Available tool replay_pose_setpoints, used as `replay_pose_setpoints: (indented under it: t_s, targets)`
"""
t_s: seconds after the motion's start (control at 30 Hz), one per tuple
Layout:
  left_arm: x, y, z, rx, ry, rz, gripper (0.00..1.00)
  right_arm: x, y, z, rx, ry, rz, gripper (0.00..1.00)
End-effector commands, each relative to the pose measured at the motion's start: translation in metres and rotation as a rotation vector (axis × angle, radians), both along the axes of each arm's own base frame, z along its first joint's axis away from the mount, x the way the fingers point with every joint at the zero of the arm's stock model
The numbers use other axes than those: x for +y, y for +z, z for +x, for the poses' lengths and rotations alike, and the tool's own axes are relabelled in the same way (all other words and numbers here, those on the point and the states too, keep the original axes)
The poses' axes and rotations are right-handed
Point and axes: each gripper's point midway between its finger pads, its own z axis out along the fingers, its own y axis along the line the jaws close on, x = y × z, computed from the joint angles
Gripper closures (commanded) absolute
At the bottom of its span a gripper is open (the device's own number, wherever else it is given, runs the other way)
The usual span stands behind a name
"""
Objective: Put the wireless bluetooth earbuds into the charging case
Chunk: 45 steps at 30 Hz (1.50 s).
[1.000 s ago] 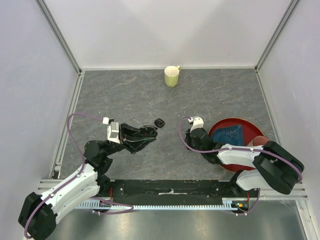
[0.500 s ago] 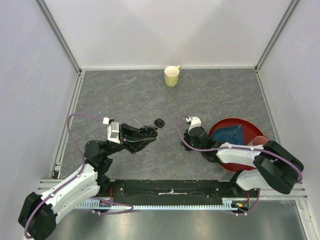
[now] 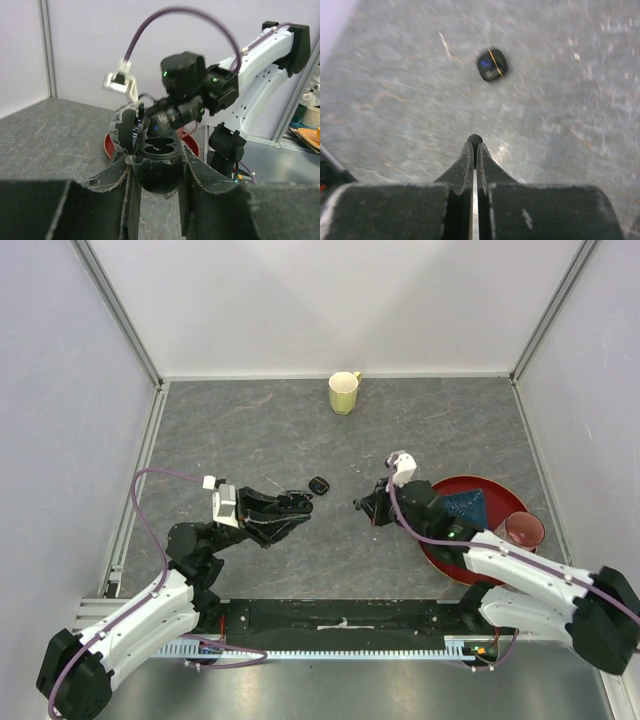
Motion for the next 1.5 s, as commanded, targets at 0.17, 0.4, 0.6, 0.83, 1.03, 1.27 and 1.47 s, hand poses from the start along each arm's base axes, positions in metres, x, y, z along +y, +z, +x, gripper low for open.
replay_pose_setpoints:
  t_s: [0.17, 0.4, 0.6, 0.83, 1.03, 1.27, 1.47]
  targets:
    - [0.001, 0.003, 0.006, -0.030, 0.039, -0.002, 0.98, 0.016, 0.130, -0.022, -0.165, 0.312, 0.177, 1.00]
    - [0.000, 0.003, 0.004, -0.034, 0.027, 0.004, 0.98, 0.025, 0.187, -0.057, -0.209, 0.620, 0.221, 1.00]
    - [-0.003, 0.003, 0.003, -0.042, 0.002, 0.016, 0.98, 0.034, 0.231, -0.093, -0.223, 0.863, 0.289, 1.00]
    - [-0.012, 0.005, -0.006, -0.058, -0.089, 0.025, 0.98, 0.042, 0.258, -0.110, -0.256, 0.994, 0.330, 1.00]
    - [-0.017, 0.009, -0.009, -0.074, -0.136, 0.026, 0.98, 0.060, 0.256, -0.122, -0.253, 1.034, 0.327, 1.00]
    - [-0.023, 0.012, -0.019, -0.090, -0.228, 0.043, 0.98, 0.074, 0.246, -0.115, -0.242, 1.008, 0.303, 1.00]
    - [-0.027, 0.009, -0.026, -0.089, -0.289, 0.070, 0.98, 0.080, 0.249, -0.111, -0.257, 0.995, 0.297, 1.00]
